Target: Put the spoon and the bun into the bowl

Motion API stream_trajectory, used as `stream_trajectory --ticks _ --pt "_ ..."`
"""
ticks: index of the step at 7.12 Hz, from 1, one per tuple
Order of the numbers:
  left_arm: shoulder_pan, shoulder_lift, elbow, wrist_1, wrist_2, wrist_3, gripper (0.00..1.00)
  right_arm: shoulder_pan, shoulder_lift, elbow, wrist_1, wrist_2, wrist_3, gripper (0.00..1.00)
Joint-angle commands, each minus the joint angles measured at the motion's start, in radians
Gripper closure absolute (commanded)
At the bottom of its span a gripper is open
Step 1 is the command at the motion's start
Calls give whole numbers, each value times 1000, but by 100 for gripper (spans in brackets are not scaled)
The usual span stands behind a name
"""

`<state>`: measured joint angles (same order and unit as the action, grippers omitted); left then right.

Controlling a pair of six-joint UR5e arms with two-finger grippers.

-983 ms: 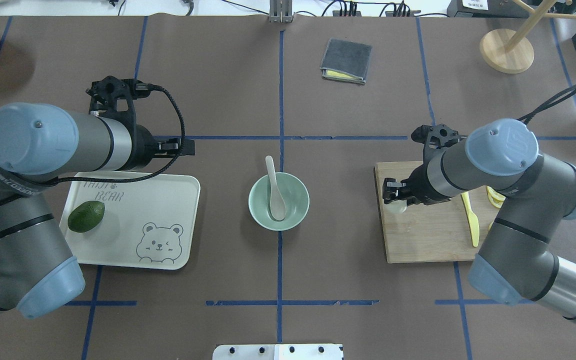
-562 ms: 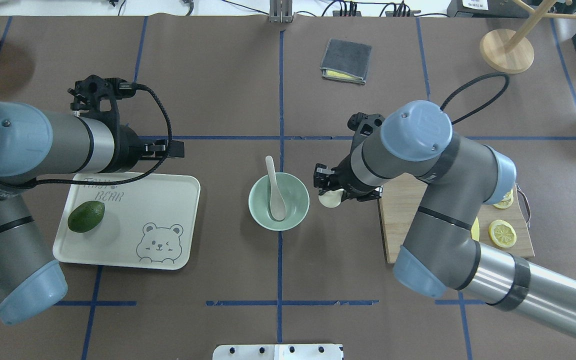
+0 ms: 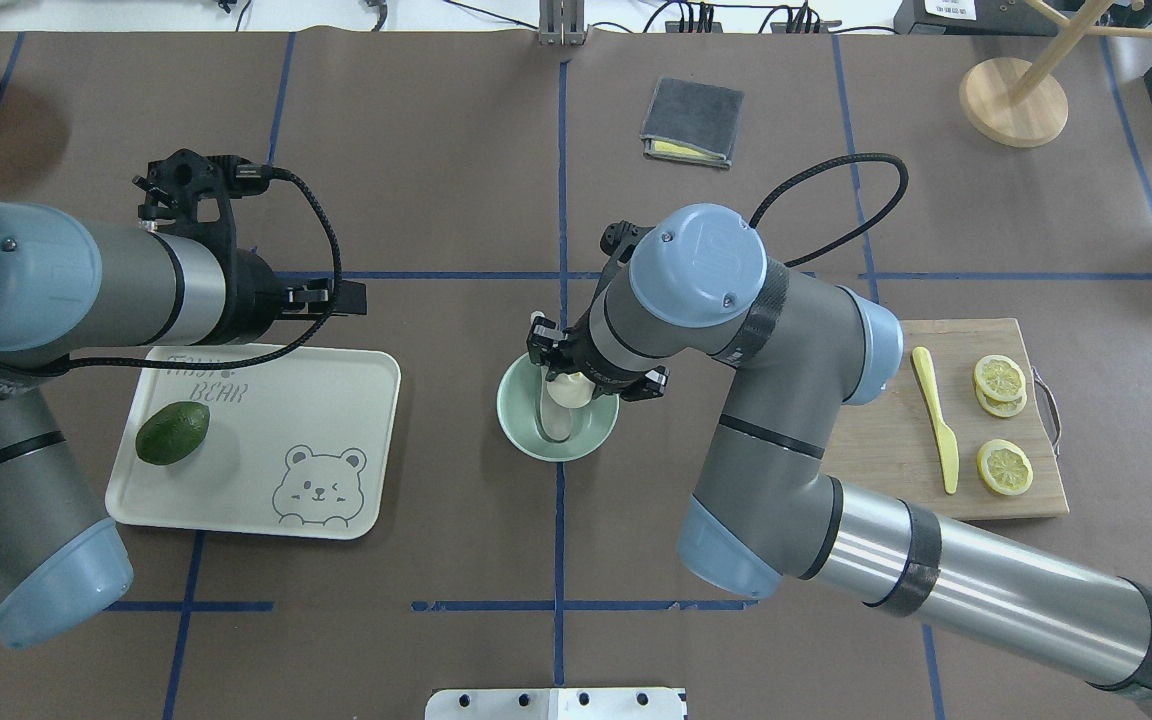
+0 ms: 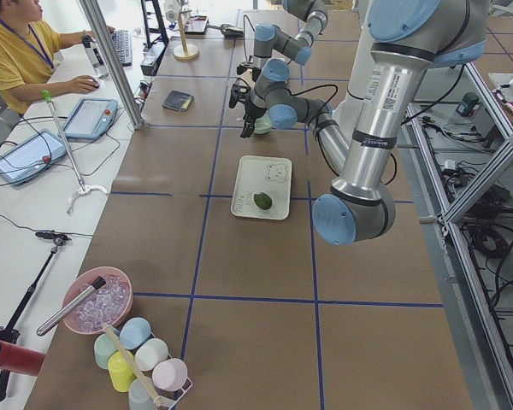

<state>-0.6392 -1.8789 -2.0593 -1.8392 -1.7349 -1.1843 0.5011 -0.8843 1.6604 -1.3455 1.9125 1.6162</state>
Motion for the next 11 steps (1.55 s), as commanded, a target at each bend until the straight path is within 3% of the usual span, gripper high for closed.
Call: stream_trajectory --ticks 1,3,4,6,7,8,10,11 --pt "1 0 2 -2 0 0 13 -12 13 -8 0 -3 2 35" --pt "1 1 5 -2 0 0 13 -15 13 -11 -3 -3 -1 5" --pt "0 1 5 0 0 2 13 -15 13 -11 -3 -1 -1 1" --pt "0 24 7 -3 3 6 13 -3 -7 21 -1 2 4 0" --pt "0 67 -1 -11 2 11 12 26 -121 107 -1 16 -4 0" --pt "-7 93 -1 -27 2 47 1 83 -231 181 0 51 -37 0" --pt "-90 176 -1 -92 -6 235 1 263 -393 237 -3 222 -248 0" --pt "-184 211 2 -98 -105 387 1 349 -460 254 -7 277 -356 0"
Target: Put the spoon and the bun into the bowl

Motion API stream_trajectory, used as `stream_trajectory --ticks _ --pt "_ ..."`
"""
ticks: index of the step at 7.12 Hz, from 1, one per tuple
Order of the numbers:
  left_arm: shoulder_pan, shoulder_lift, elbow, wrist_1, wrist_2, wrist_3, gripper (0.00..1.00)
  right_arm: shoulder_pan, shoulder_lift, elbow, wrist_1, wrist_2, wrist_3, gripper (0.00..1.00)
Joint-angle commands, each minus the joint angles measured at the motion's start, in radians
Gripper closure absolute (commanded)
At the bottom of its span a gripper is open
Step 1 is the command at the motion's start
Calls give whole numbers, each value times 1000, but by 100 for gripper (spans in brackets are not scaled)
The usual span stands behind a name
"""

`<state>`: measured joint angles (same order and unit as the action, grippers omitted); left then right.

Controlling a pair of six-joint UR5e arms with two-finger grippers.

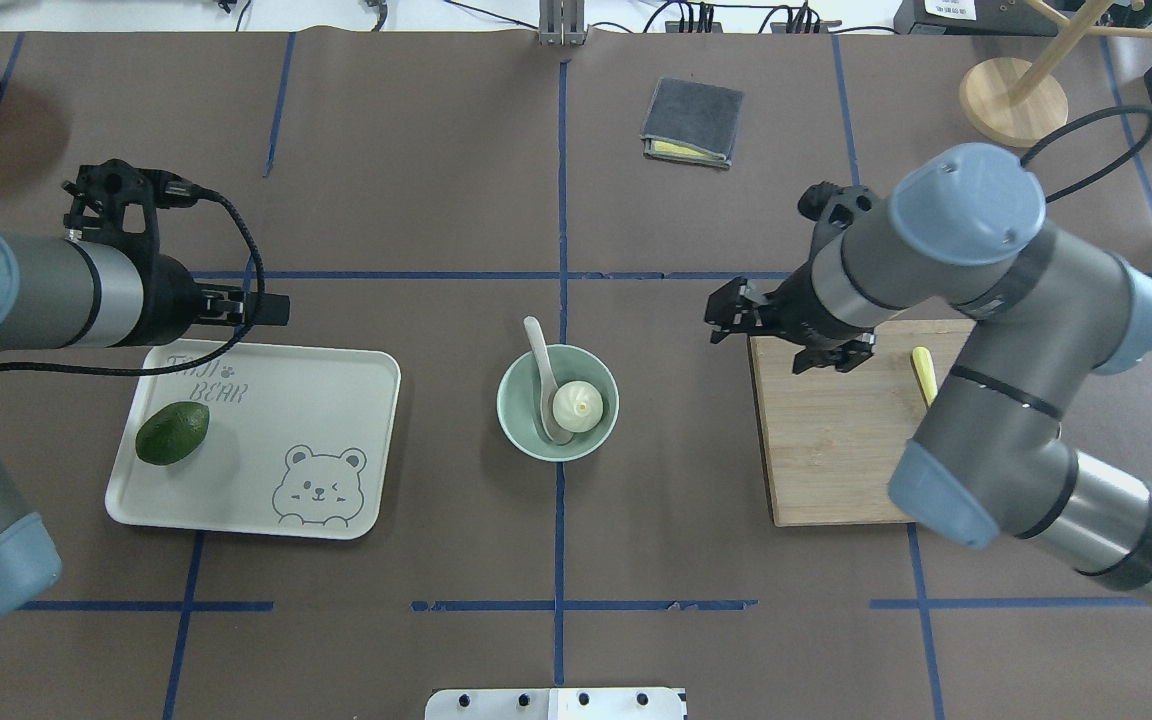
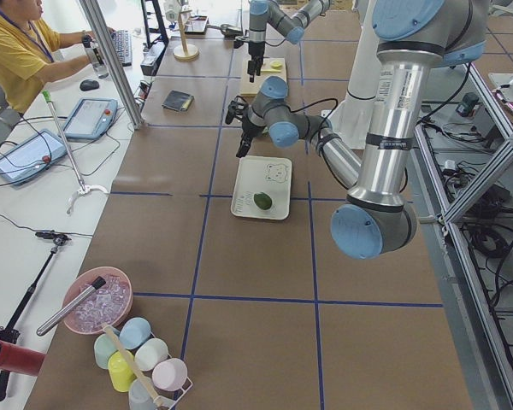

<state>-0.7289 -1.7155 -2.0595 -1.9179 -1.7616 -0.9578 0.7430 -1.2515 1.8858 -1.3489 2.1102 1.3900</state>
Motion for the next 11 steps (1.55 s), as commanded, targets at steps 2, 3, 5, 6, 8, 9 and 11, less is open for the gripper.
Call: stream_trajectory --ticks 2,3,5,6,8,9,11 --pt "-344 114 62 -16 -337 545 1 317 -234 36 -7 161 -396 0" --pt "-460 131 128 -9 -420 699 1 414 -300 30 -12 201 -580 0" --pt "-660 122 237 80 -521 999 1 565 -416 22 -44 214 -907 0" --pt "-735 99 258 211 -519 1156 1 637 -425 21 -141 214 -1086 0" --pt "-803 86 262 348 -526 1219 0 715 -443 -26 -229 215 -1343 0" --pt "-804 89 262 408 -568 1191 0 748 -454 -71 -224 220 -1388 0" --pt "-802 146 275 384 -637 1177 0 766 -459 -93 -225 292 -1435 0"
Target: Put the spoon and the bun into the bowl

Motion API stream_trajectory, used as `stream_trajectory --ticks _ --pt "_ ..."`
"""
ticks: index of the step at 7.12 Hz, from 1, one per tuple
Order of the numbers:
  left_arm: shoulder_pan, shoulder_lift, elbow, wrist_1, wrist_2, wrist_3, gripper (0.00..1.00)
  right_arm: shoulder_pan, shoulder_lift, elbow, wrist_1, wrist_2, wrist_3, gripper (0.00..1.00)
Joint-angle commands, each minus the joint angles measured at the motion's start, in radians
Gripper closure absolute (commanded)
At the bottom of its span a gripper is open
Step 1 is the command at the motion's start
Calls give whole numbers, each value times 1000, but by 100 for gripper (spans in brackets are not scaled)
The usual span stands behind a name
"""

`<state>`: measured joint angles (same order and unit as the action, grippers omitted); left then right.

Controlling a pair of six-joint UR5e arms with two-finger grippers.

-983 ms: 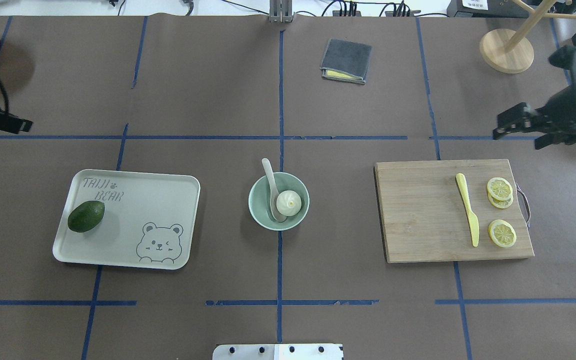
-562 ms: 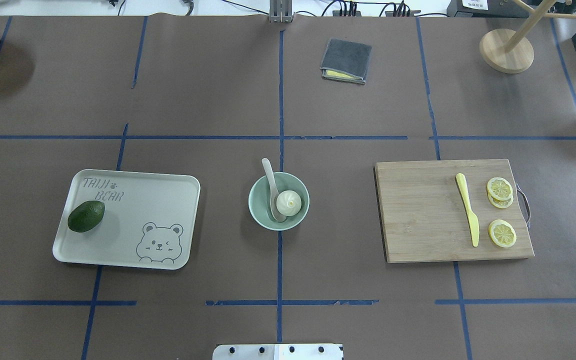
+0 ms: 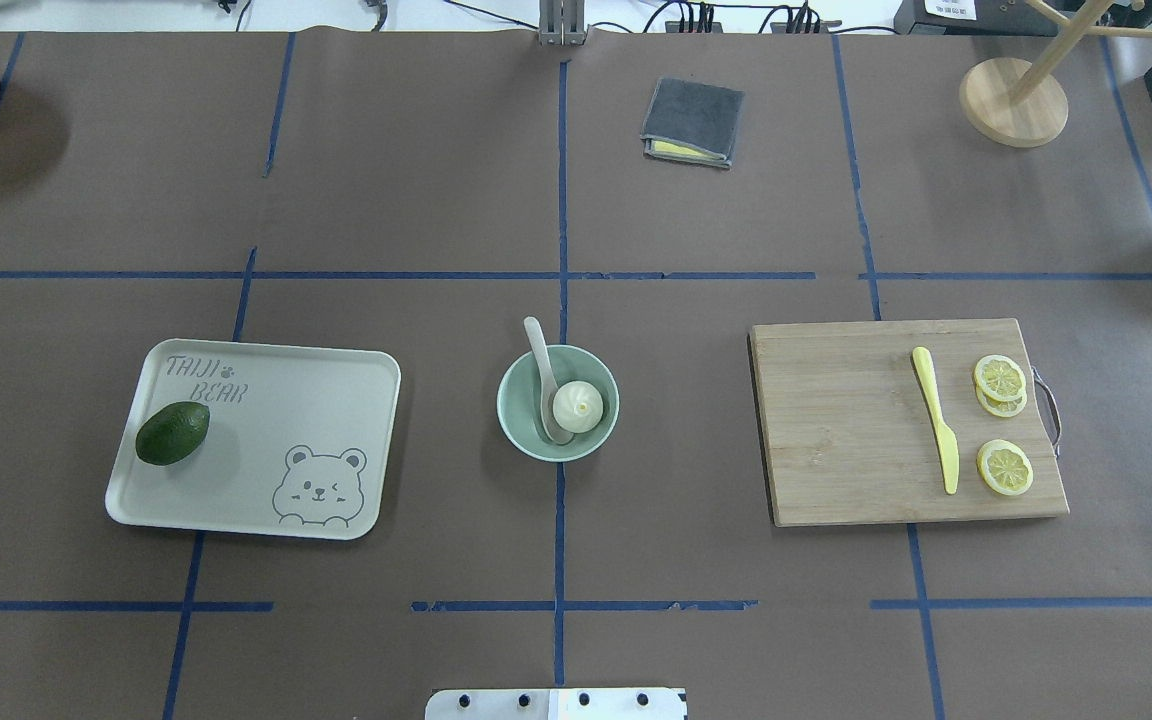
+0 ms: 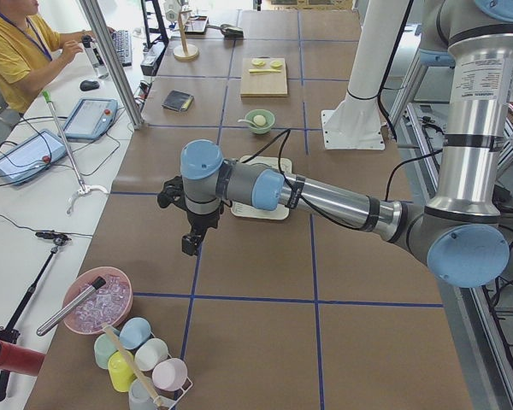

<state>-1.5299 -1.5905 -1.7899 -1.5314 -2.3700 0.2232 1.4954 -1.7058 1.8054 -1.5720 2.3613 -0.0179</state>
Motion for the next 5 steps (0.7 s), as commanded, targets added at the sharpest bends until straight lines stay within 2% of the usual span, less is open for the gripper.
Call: stream_trajectory --ticks 1,5 --pt "1 23 29 -6 -29 -7 0 14 -2 -5 -2 50 -24 0" --pt "24 24 24 -7 -41 -1 0 9 34 -11 -5 49 -10 0"
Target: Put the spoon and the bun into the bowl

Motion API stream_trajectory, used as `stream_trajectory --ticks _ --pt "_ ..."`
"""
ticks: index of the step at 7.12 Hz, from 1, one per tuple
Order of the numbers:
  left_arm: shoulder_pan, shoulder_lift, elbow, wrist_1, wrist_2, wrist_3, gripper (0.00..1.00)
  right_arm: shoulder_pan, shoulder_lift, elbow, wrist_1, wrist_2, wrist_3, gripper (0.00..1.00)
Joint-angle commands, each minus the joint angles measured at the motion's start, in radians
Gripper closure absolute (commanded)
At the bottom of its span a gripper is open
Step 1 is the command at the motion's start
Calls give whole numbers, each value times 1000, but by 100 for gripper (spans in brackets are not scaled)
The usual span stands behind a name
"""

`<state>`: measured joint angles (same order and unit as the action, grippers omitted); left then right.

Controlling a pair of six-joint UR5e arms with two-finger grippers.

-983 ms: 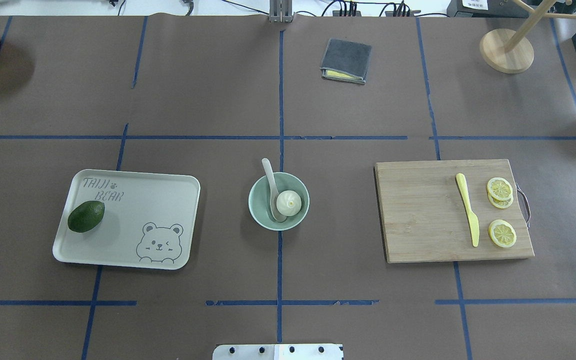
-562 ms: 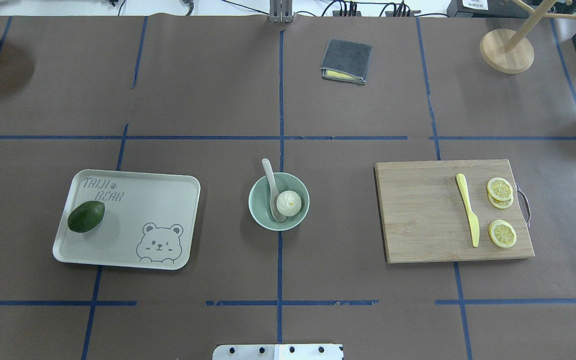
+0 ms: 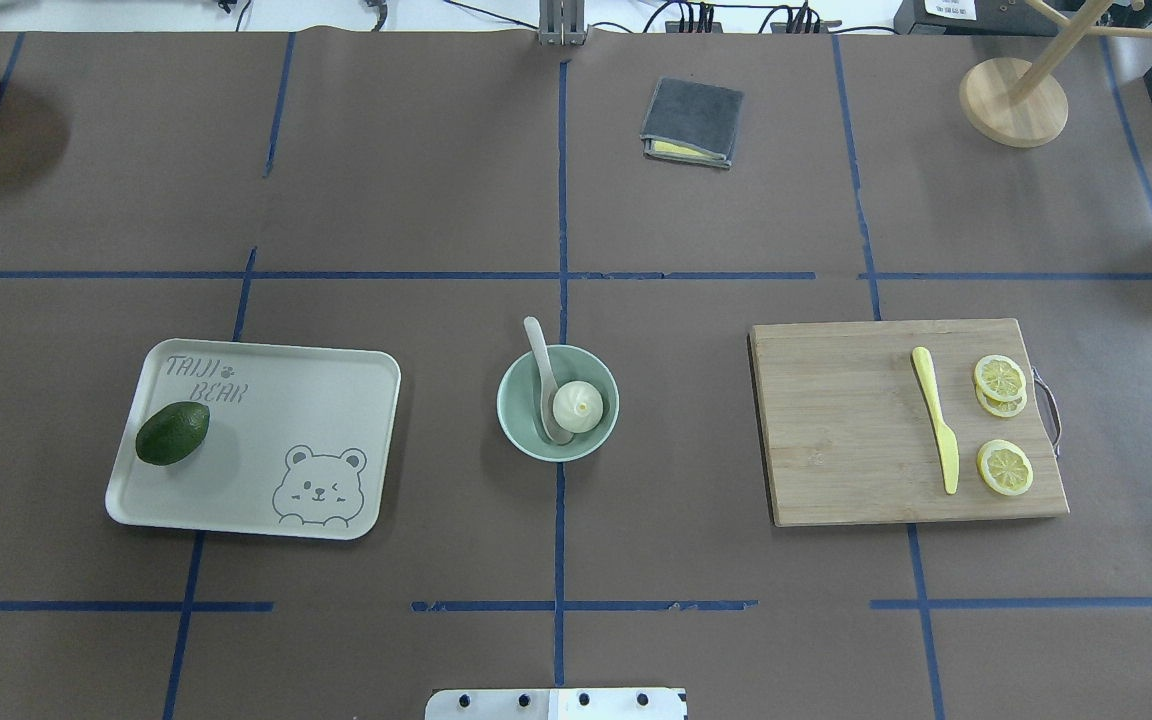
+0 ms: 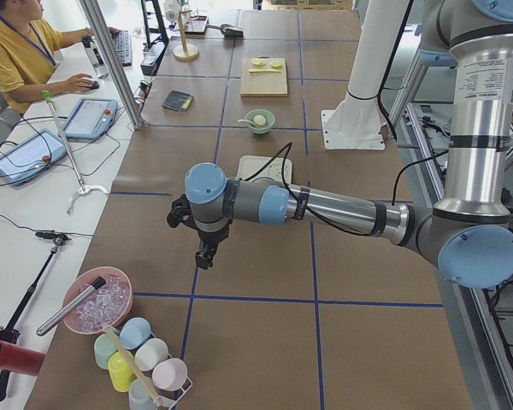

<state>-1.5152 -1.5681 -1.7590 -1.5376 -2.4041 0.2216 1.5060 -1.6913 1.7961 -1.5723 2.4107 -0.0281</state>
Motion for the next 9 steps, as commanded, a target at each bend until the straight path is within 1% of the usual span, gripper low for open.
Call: stream_trajectory --ticks 1,3,6,7,9 --pt "7 8 -16 1 -9 -1 0 -1 13 -1 -6 -4 -1 0" --pt "9 -22 21 13 6 -2 0 -3 19 -1 -8 -5 -1 0" --pt "7 22 50 16 7 -2 0 -3 15 -4 -8 -12 -4 0" --pt "7 20 62 16 7 -2 0 -4 16 -24 -6 -24 -12 0" --pt "9 8 67 16 7 -2 0 -18 19 -32 -8 -41 -13 0"
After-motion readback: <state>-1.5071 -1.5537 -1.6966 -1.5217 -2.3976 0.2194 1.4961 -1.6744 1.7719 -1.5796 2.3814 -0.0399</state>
